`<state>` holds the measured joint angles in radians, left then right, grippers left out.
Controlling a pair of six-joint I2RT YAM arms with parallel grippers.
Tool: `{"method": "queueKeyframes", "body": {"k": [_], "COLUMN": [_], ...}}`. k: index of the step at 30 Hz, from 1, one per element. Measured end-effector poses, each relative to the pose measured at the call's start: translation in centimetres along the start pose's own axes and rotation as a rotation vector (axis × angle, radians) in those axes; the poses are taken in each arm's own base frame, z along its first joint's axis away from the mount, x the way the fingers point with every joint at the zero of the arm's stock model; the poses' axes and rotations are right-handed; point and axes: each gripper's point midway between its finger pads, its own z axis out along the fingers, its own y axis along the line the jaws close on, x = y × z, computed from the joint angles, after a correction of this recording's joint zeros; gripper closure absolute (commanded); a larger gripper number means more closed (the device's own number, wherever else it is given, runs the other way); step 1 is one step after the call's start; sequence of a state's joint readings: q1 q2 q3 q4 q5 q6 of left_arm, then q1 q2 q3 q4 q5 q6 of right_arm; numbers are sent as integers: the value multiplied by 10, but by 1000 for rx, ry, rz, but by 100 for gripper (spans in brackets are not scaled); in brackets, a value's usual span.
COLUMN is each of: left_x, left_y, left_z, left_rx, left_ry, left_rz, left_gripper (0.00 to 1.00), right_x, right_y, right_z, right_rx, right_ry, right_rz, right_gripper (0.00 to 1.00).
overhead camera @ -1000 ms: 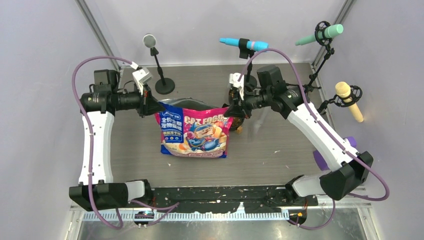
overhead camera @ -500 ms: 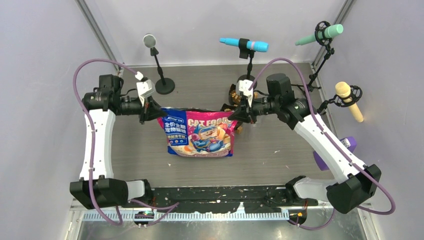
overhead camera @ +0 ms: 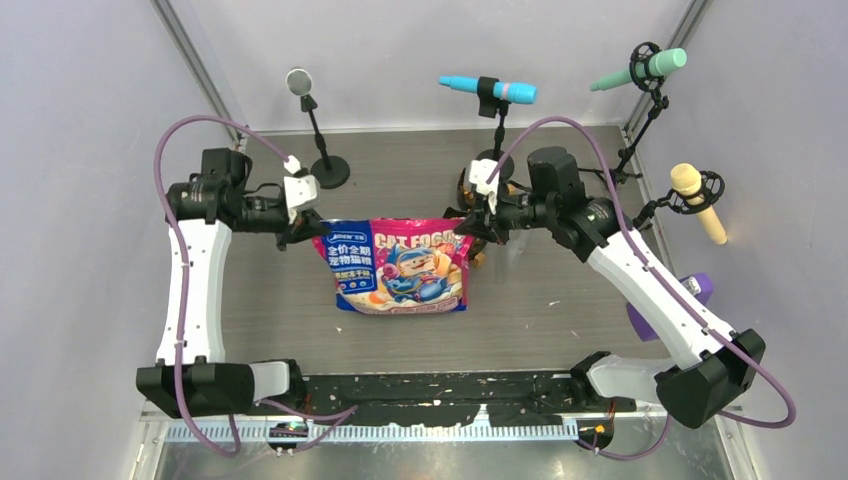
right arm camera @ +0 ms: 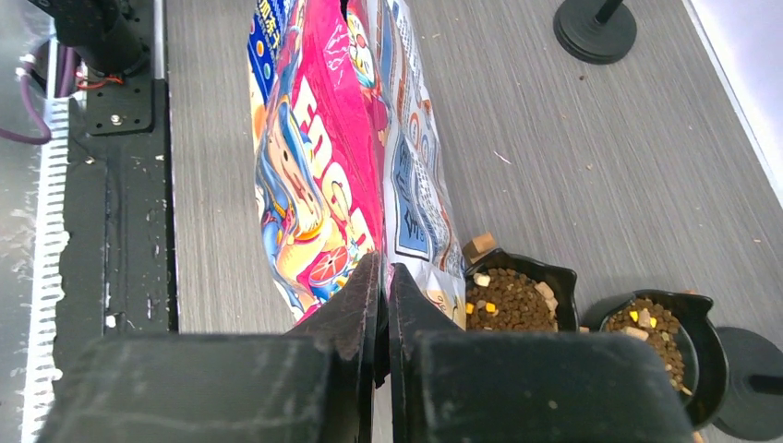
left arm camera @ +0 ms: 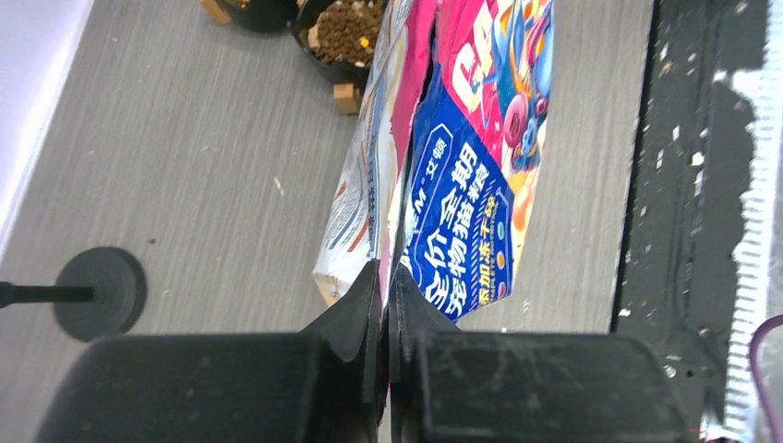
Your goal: Serve the pet food
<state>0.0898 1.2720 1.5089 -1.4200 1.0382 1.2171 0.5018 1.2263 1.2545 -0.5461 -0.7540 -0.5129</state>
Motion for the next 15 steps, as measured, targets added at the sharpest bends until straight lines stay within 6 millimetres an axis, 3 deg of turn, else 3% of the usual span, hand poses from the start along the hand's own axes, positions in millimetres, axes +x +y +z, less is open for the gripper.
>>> {"method": "queueKeyframes", "body": {"k": [8, 10, 11, 13, 15], "left_x": [11, 12, 12, 14, 14], "left_y": [-1, 0, 0, 0, -2], "left_z": [-1, -1, -2, -3, -2], "left_rx": [-27, -31, -33, -34, -22], "left_ry": [151, 163, 167, 181, 189], "left_rz": [95, 99, 101, 99, 97], "left_gripper": [100, 100, 100, 100, 93], "right_x": [-3, -3, -4, -8, -21], "right_y": [-4, -4, -4, -5, -9], "right_z": [3, 4, 4, 3, 1], "right_rx": [62, 62, 58, 52, 49], "right_ry": [53, 65, 72, 84, 78], "right_rz": [-53, -55, -49, -34, -32], "right_gripper": [94, 82, 69, 55, 41]}}
